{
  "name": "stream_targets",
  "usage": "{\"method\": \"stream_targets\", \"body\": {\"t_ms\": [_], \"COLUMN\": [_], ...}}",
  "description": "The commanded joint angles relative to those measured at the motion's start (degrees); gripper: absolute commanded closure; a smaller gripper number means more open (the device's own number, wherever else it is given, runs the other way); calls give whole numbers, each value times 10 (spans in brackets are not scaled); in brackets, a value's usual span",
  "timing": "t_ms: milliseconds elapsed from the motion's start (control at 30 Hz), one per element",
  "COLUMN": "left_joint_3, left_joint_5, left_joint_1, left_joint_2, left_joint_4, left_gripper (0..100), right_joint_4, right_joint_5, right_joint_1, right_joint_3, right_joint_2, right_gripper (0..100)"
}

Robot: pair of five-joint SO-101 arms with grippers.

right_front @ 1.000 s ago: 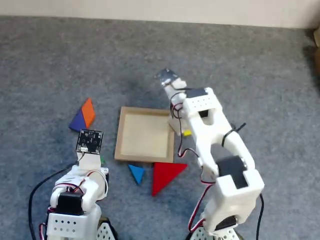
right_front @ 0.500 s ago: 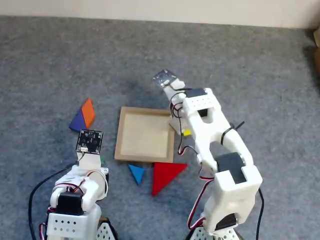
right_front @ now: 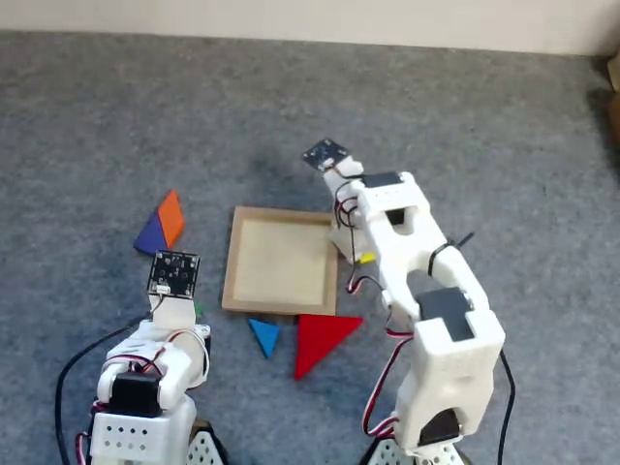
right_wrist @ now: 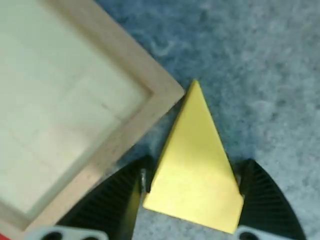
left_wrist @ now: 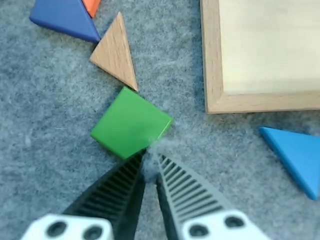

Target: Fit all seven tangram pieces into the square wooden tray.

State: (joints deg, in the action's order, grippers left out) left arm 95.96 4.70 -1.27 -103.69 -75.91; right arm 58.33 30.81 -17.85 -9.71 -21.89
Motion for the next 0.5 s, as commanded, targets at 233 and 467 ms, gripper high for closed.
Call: {"method": "stream_targets", "body": {"t_ms": [233, 467], "left_joint_3": [12, 12], "left_joint_5": [3, 3], "left_joint_1": [0, 0], "left_joint_2": [-5, -5], "left_joint_4": [-4, -4], "left_gripper": [995, 995], "right_joint_4": [120, 162], "right_joint_5": [2, -101], "right_joint_1": [45, 45], "right_joint_3": [59, 60], "right_joint_2": [-21, -20], "right_gripper": [728, 728]}}
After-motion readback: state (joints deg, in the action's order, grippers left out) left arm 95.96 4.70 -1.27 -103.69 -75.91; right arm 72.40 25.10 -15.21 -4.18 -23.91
